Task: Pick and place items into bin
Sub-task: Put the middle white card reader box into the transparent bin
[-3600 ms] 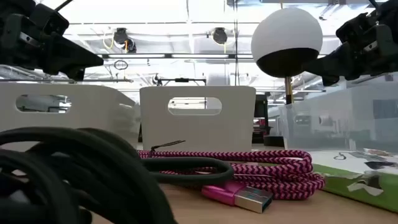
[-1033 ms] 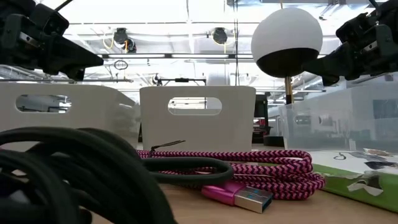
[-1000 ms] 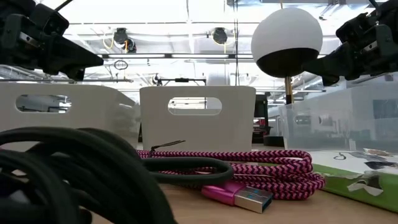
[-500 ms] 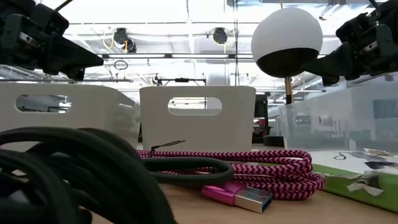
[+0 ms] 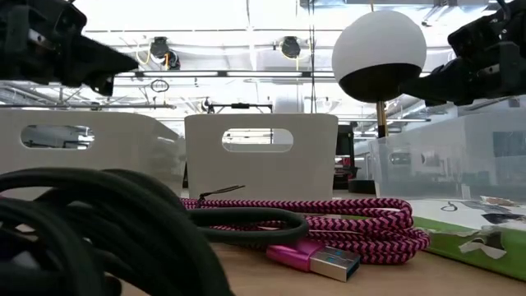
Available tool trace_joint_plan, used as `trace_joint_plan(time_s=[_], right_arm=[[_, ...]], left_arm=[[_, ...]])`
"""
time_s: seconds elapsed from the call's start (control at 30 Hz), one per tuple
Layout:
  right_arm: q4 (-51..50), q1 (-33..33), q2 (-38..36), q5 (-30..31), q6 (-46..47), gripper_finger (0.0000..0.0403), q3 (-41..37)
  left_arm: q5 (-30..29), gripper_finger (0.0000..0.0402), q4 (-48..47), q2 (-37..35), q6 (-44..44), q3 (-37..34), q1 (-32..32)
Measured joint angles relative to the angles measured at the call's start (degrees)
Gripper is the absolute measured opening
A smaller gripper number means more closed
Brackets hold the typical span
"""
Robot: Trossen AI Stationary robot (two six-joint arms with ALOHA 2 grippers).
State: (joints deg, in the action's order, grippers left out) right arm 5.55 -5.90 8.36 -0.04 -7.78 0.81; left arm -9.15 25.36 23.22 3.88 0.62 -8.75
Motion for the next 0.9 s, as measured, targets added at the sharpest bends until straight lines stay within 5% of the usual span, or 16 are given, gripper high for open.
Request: trace_joint_plan(time_s=[0.4, 0.9], right_arm=[[4.4, 0.0, 0.0, -0.1, 1.4, 0.0000, 0.0], [13.7, 0.2, 0.7, -3.8, 3.1, 0.0009, 2.6]], left_arm=[[0.0, 0.0063, 5.7, 0.0, -5.6, 0.0, 0.0], [-2.0, 0.0063, 8.3, 0.0, 7.9, 0.0, 0.0]])
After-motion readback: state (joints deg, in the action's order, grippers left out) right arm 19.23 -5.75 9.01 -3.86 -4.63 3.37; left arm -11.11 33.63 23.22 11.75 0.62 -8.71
